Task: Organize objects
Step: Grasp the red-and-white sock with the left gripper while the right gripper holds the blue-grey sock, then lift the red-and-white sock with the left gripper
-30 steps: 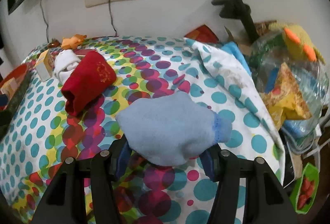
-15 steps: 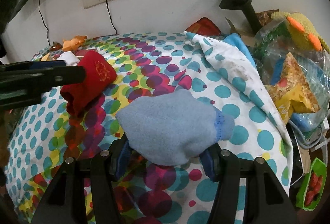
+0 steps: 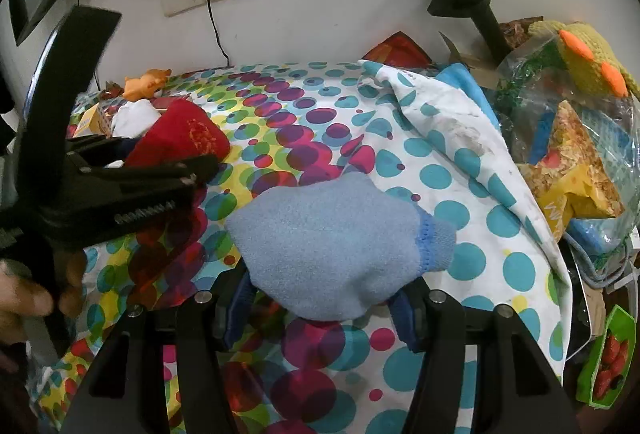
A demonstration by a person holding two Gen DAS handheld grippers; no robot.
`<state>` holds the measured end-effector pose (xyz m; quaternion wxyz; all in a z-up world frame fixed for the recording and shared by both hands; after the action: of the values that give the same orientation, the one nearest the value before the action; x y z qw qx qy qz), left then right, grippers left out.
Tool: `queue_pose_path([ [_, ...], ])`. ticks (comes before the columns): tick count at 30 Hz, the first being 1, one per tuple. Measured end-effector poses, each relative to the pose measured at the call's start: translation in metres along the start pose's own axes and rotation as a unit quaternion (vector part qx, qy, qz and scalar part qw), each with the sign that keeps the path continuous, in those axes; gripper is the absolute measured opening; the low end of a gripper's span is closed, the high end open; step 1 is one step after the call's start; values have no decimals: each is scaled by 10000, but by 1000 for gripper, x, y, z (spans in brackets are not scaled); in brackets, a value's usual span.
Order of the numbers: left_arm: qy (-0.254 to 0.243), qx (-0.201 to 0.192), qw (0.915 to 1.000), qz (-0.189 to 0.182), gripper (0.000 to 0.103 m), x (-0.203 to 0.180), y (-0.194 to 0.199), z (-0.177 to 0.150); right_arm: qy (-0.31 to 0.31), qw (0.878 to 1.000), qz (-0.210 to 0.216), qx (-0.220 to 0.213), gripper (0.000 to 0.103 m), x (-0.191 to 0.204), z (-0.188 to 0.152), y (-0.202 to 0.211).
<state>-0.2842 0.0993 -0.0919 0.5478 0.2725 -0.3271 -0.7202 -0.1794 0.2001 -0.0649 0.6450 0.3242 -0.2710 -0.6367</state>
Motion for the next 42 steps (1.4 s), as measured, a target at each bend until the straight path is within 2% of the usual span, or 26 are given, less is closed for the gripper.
queue_pose_path([
  [7, 169, 27, 9997, -176, 61, 6, -2, 0, 96, 9999, -114, 38, 58, 6, 0, -2],
  [20, 205, 28, 9996, -211, 61, 6, -1, 0, 258, 9991, -330, 69, 58, 18, -1, -1],
  [24, 223, 6, 9996, -163, 52, 7, 0, 1, 270, 9990, -361, 64, 56, 18, -1, 0],
  [28, 353, -94, 9992, -181, 41, 13, 4, 0, 265, 9991, -336, 15, 45, 19, -1, 1],
  [33, 432, -171, 9987, -199, 38, 16, 7, 0, 343, 9987, -374, -104, 40, 23, -1, 7],
  [42, 131, -382, 9992, -41, 37, 5, 15, 1, 428, 9982, -408, -130, 39, 29, -1, 11],
])
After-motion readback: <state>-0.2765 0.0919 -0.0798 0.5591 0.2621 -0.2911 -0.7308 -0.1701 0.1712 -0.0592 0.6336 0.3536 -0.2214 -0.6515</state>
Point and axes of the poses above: each gripper's, at about its wrist camera, not at the fingertips, and y roughly against the way its jaws point, x to its left, z to its top, the point moved 1 cm from there along -y, roughly the way its jaws point, and after that the axes turned 9 degrees about -z, right-handed, at the moved point
